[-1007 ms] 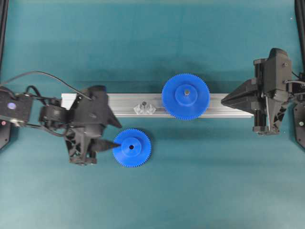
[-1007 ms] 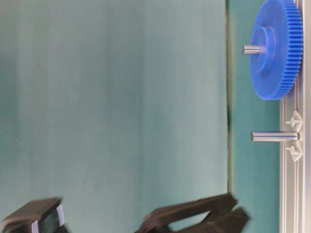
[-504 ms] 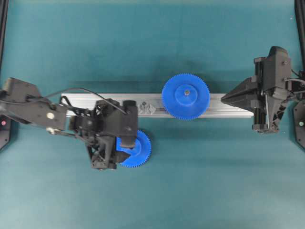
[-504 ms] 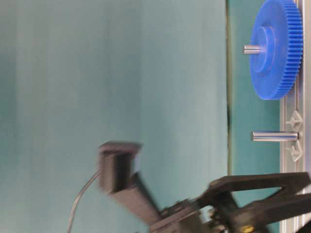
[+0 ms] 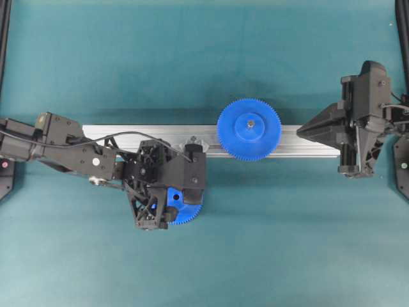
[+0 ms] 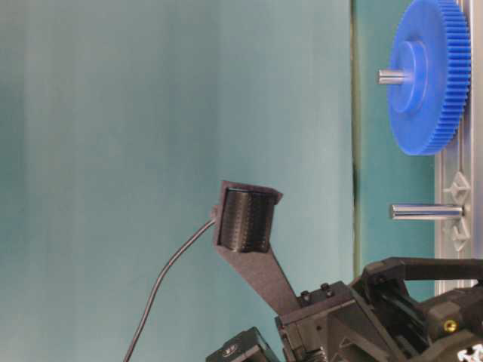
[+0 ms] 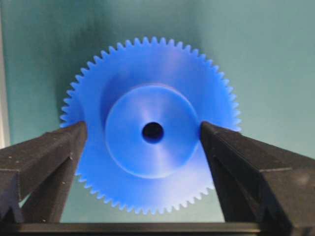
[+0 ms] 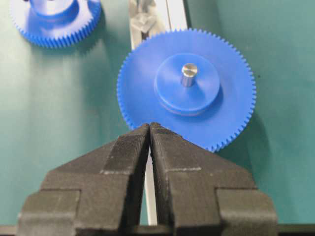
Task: Find the location of the shaft and insert the small gear.
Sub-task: 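Lift the gear and carry it toward the empty left shaft, then align the gear's bore with the left shaft beside the large gear, then push the gear onto the shaft, meshing its teeth with the large gear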
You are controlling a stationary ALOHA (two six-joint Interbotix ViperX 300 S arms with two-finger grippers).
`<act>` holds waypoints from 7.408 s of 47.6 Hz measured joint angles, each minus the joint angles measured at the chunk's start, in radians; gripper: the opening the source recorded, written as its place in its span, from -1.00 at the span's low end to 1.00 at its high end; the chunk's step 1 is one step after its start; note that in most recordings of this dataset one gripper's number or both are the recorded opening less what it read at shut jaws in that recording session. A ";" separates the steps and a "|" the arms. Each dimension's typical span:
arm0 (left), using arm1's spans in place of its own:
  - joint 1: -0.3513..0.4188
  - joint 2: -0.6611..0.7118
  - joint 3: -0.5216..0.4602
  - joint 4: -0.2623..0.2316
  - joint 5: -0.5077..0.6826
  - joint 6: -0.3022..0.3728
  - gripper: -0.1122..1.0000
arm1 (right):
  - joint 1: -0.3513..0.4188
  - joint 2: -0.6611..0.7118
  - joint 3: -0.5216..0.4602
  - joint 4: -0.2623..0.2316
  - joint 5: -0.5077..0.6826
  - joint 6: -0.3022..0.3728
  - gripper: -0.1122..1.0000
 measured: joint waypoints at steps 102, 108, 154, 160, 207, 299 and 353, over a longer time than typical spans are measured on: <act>0.017 -0.127 -0.066 0.002 0.141 -0.011 0.38 | 0.000 -0.044 0.038 0.000 -0.011 0.000 -0.52; 0.052 -0.181 -0.066 0.003 0.141 0.025 0.38 | -0.002 -0.057 0.043 0.000 -0.011 0.000 -0.52; 0.175 -0.183 -0.080 0.003 0.110 0.186 0.38 | -0.002 -0.175 0.087 0.000 -0.009 0.002 -0.52; 0.178 -0.140 -0.092 0.003 0.097 0.187 0.38 | -0.002 -0.184 0.092 0.000 -0.008 0.002 -0.52; 0.252 -0.104 -0.103 0.003 0.161 0.267 0.38 | -0.006 -0.207 0.097 0.000 -0.003 0.002 -0.52; 0.216 -0.103 -0.175 0.006 0.156 0.250 0.38 | -0.015 -0.212 0.103 0.000 -0.003 0.002 -0.52; 0.199 -0.089 -0.156 0.006 0.179 0.261 0.38 | -0.015 -0.225 0.112 0.000 -0.005 0.002 -0.52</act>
